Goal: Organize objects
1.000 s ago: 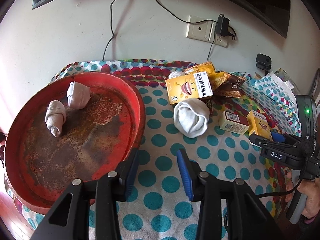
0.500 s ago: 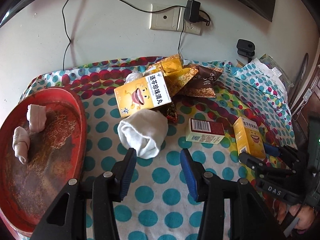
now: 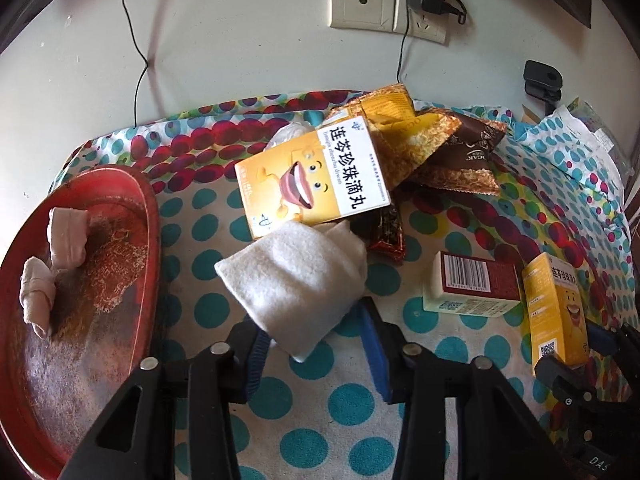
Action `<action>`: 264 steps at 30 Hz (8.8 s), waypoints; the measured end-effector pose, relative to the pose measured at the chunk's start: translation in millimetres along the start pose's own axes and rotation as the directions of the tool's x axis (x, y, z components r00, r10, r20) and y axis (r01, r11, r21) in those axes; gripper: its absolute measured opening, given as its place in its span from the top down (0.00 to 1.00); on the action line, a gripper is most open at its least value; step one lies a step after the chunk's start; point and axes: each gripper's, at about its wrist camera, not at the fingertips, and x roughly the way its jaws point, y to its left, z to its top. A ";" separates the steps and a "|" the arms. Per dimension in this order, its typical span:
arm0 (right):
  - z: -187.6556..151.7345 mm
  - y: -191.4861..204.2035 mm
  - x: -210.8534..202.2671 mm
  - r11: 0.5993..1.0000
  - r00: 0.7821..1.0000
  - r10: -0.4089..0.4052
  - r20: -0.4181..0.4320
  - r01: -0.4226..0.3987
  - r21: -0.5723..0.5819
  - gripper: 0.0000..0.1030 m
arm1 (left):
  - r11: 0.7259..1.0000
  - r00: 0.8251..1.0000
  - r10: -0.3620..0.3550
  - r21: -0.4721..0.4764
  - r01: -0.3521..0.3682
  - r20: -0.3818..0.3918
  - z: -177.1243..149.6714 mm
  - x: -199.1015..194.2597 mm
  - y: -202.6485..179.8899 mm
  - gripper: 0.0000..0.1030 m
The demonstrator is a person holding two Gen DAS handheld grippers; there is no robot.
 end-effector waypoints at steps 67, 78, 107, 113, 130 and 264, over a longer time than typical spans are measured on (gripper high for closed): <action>4.3 32.7 5.1 0.990 0.991 -0.133 -0.022 0.132 -0.054 0.43 | 0.920 0.965 0.249 -0.332 -0.209 0.081 -31.1 -113.3 211.3 0.87; 4.6 43.3 -2.3 0.987 0.990 -0.140 0.003 0.140 -0.081 0.43 | 0.884 0.970 0.242 -0.417 -0.213 0.015 -53.5 -90.4 255.9 0.87; 9.7 79.3 -20.3 0.984 0.992 -0.118 0.050 0.123 -0.131 0.43 | 0.886 0.976 0.217 -0.417 -0.201 -0.010 -60.7 -76.2 269.5 0.80; 17.0 84.2 -26.6 0.985 0.993 -0.096 0.069 0.105 -0.139 0.43 | 0.904 0.981 0.179 -0.405 -0.137 0.068 -55.9 -91.6 264.5 0.63; 76.6 204.8 -24.1 0.919 0.982 0.161 0.094 -0.115 -0.377 0.43 | 0.940 0.983 0.091 -0.340 -0.032 0.160 -55.4 -114.6 259.3 0.56; 43.2 16.8 34.2 0.865 0.889 0.442 -0.121 -0.458 -0.207 0.71 | 0.626 0.978 -0.018 0.760 0.173 -0.209 96.3 53.0 -47.2 0.35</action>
